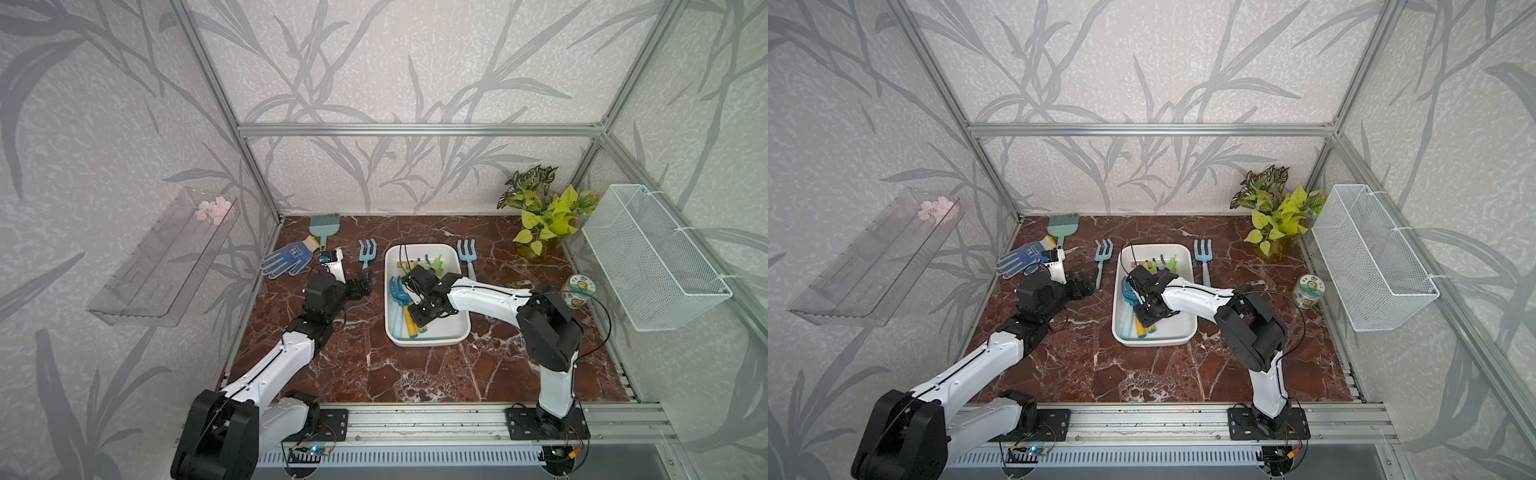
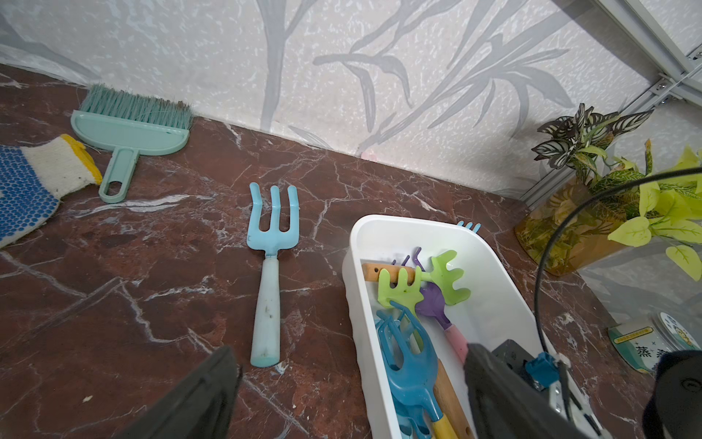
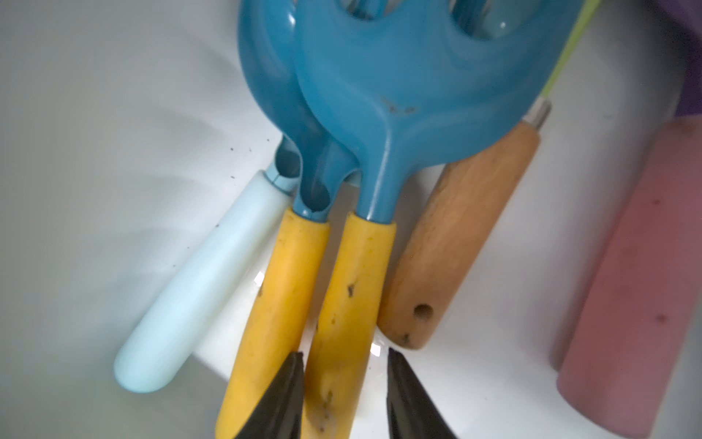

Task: Take the hand rake out of the storage box
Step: Pick up the rake from the storage box.

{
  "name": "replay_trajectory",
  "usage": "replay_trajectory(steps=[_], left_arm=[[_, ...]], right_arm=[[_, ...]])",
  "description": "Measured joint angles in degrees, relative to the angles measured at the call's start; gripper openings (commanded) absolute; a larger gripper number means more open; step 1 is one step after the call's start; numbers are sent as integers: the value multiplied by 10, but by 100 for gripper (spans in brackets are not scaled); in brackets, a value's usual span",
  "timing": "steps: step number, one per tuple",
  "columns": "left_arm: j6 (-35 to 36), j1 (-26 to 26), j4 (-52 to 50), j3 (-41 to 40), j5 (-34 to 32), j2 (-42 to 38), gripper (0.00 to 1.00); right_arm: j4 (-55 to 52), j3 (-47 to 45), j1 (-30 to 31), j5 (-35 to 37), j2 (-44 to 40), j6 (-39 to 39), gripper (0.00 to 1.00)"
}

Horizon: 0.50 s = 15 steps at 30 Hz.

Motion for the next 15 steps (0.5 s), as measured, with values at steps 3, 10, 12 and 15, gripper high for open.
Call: replay_trajectory(steps=[3,10,12,15], left_arm=[[0,0,0,0,0,0,94],[-4,0,0,0,1,0,94],[-4,0,1,0,2,0,94],[-4,0,2,0,5,0,94]], right_arm=[[-12,9,0,4,12,4,37],[-39,35,0,13,39,11,29],[-44,37,0,20,40,21,27],[-45,35,-1,23,38,22,23]])
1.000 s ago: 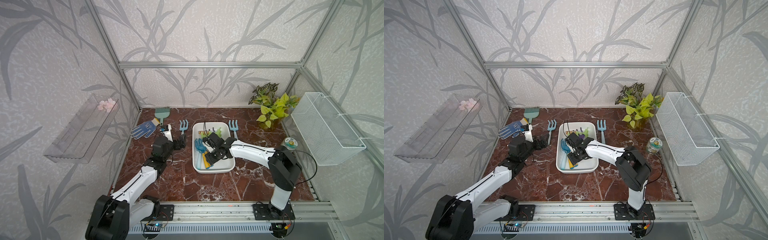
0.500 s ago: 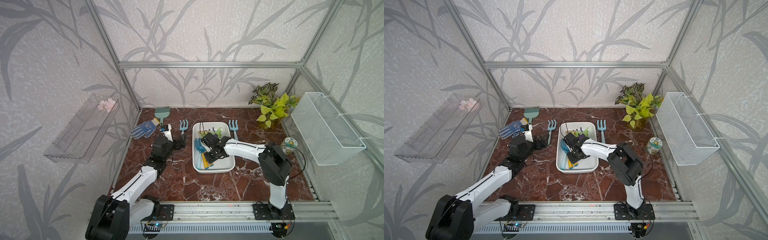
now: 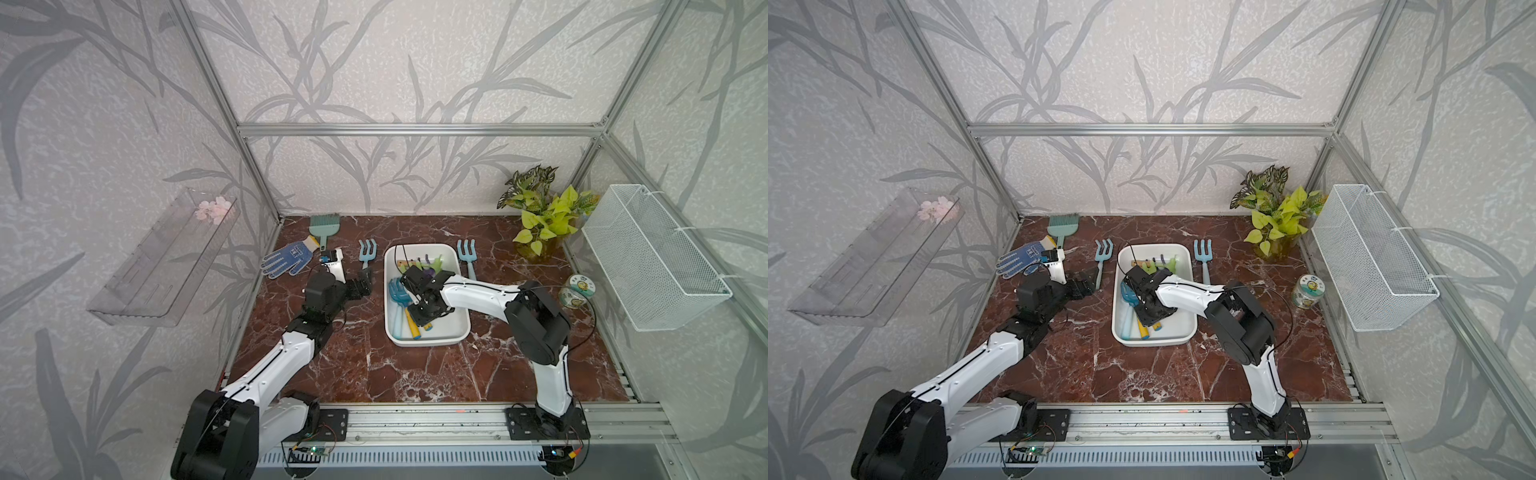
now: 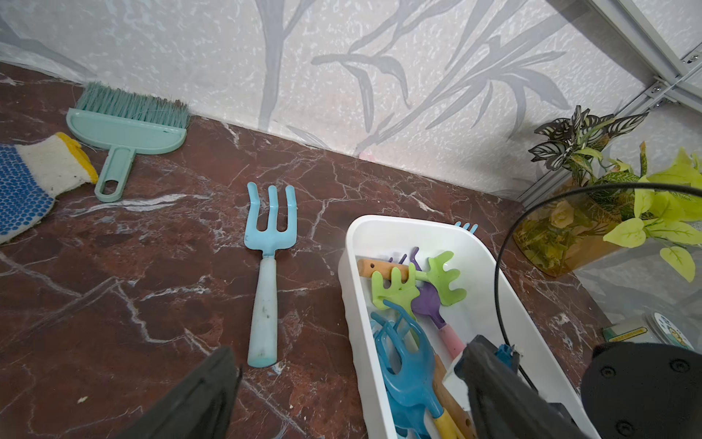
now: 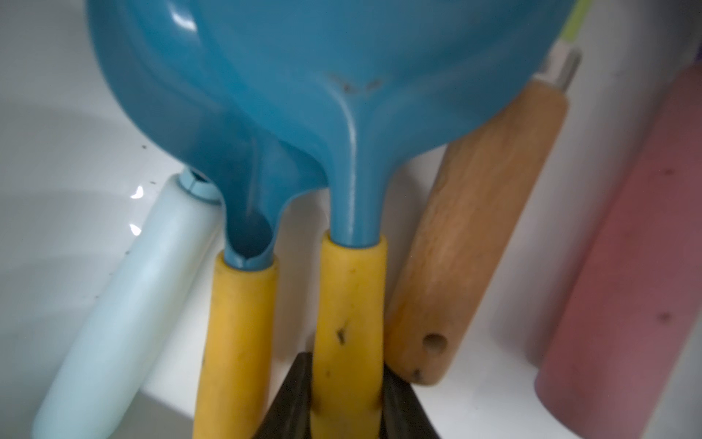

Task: Take the hand rake out of the storage box
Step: Pick up the rake from the storage box.

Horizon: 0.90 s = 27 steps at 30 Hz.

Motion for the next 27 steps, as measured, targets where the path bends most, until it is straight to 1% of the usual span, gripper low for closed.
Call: replay_trajectory(steps=[3,6,11,15,19,24,27], left_arm=[[-2,0,2,0,7,0,94],[-5,0,5,0,18,0,93],[-10,0,23,0,55,0,92],[-19,0,40,0,89,3,92],[-32,0,68,1,149,18,92],[-68,0,134,16,264,67,92],[-103,0,188,30,332,104,90]], right_arm=[[14,-23,0,-3,-17,0,21],[37,-63,-5,-16,-58,0,19],[102,-142,-31,-66,-160,7,18],[158,-173,-61,-119,-214,14,17],[224,-192,-93,-198,-228,30,17],[309,-215,-133,-312,-229,69,16],[366,-231,-150,-370,-238,101,15]])
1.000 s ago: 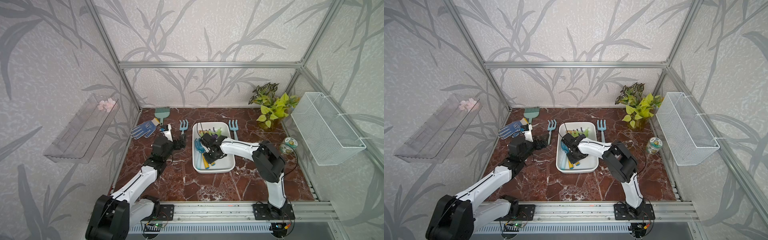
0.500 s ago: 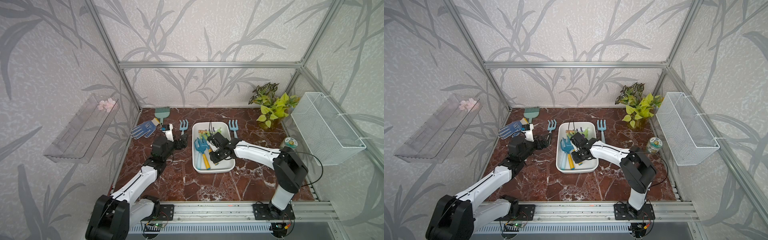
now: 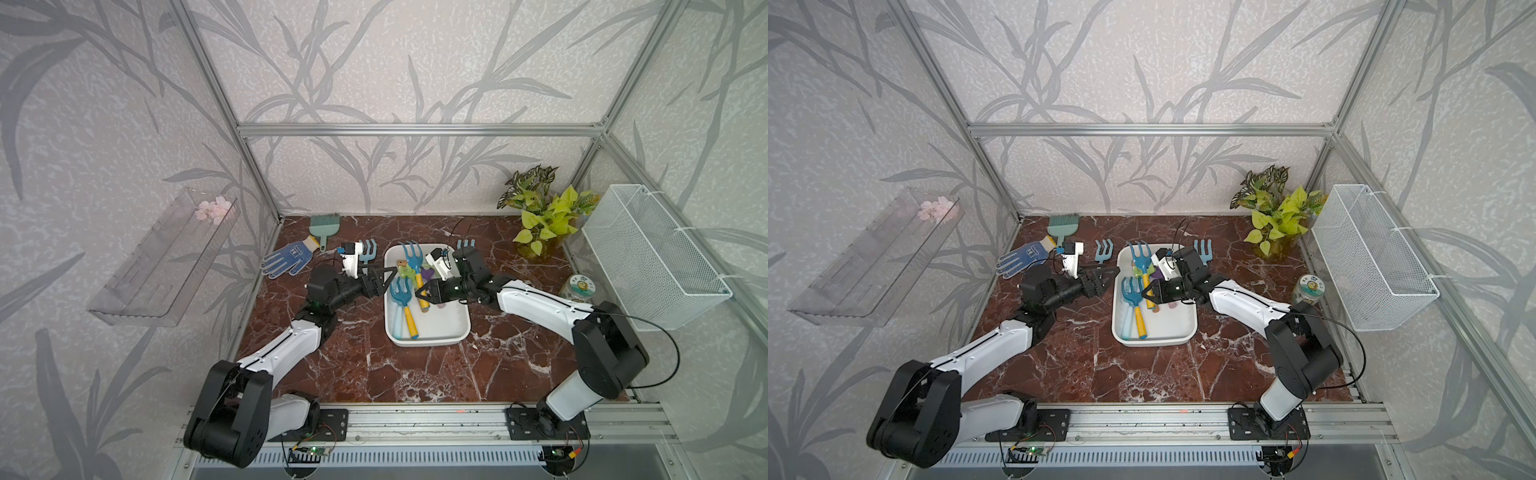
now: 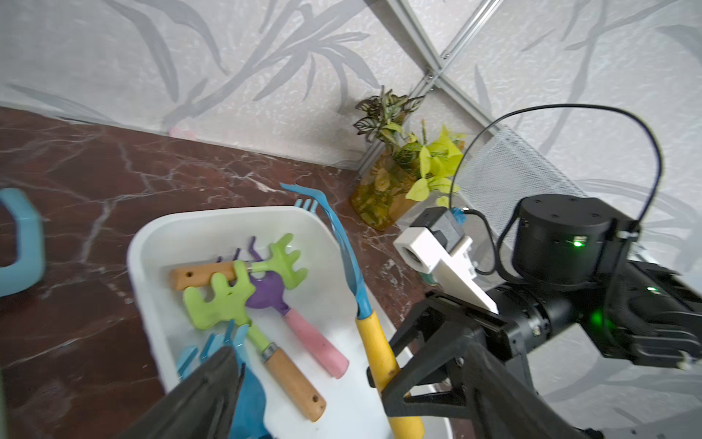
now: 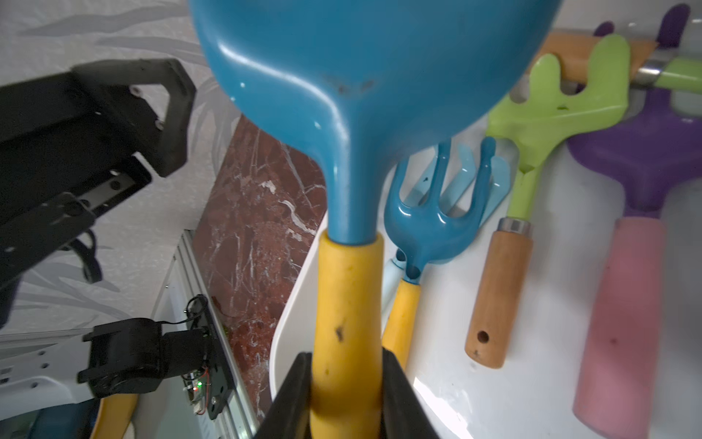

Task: Take the hand rake out of the storage box
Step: Pick up the rake from the storage box, then place the rake at the center of the board.

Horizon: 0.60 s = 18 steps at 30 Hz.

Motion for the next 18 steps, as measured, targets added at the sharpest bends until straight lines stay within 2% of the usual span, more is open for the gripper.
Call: replay_trajectory(steps=[7,18], left_arm=[[-62,-6,77,28,100,56,88],[-83,-40,96,54,152,70,73]], right_arm=[[122,-35,-12,-88,-38,58,14],[247,-61,-10,-158,-52,131,14]])
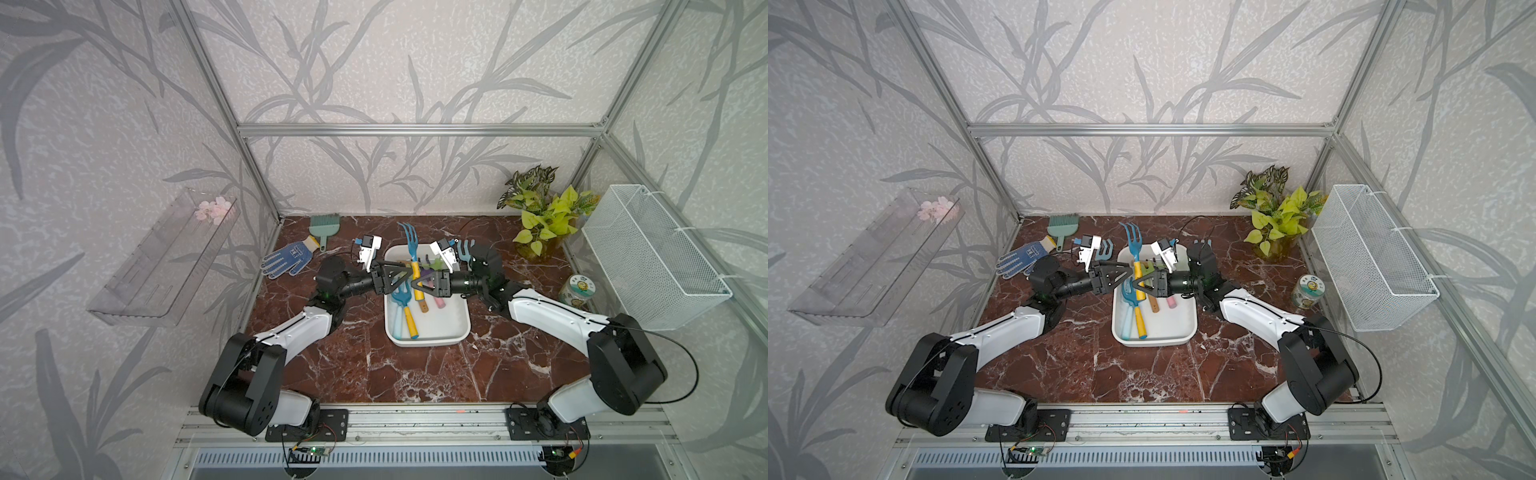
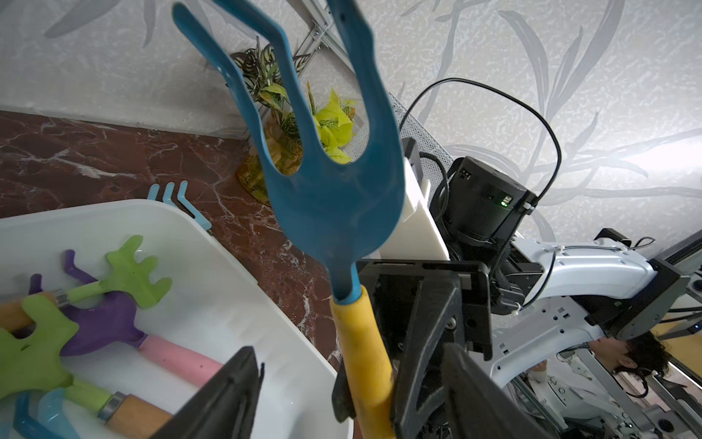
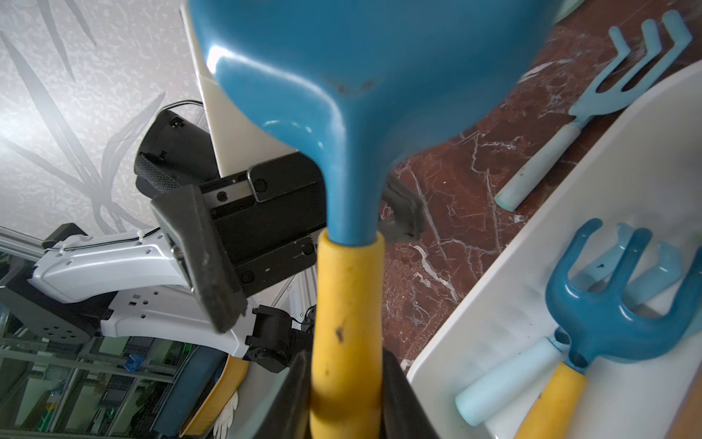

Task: Take the hand rake out of the storage box
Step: Place the rake at the center of the board.

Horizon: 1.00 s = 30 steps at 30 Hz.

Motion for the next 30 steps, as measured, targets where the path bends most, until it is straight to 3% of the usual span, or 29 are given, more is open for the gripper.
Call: replay_trajectory(steps=[5,15,21,26,30], left_arm=[[-2,-13,5,7,12,5,59],[-21,-16,30,7,14,9,44],[-27,-16,38,7,11,9,26],[-54,-17,39,7,12,9,11],[-53,-18,37,7,11,8,8]], right_arm=[[45,-7,3,-18,0,27,13],[35,-7,24,-20,0,11,13],[24,-7,28,-19,0,3,14],[10,-8,28,-11,-4,-30,22],[-5,-8,28,-3,-11,-42,37]])
